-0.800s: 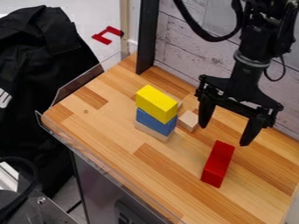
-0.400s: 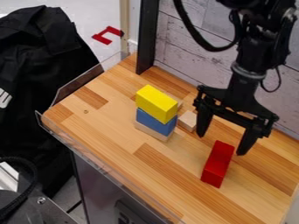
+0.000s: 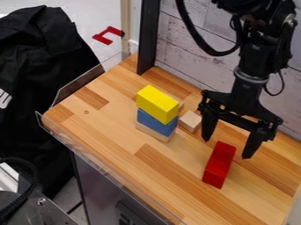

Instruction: Put the red arch to the top of yellow rectangle

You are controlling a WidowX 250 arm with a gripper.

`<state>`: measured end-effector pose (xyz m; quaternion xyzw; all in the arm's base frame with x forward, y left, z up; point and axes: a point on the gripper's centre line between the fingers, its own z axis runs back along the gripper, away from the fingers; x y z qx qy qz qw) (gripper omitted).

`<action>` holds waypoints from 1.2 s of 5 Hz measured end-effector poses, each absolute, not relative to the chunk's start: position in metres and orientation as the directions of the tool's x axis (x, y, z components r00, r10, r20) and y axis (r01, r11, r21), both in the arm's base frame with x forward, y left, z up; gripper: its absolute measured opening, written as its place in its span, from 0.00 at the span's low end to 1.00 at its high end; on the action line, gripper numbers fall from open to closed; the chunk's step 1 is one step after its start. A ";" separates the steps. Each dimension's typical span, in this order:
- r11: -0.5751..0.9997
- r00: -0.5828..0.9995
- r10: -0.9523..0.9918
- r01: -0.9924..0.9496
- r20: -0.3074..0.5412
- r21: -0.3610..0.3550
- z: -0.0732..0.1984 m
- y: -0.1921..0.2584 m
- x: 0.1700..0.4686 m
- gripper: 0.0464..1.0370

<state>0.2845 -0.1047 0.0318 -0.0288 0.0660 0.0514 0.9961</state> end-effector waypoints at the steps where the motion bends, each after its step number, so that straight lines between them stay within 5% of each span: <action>1: 0.991 0.986 0.105 -0.115 -0.130 -0.069 0.031 -0.107 0.286 0.96; 6: 0.984 0.966 0.118 -0.144 -0.229 -0.101 -0.003 -0.111 0.279 0.96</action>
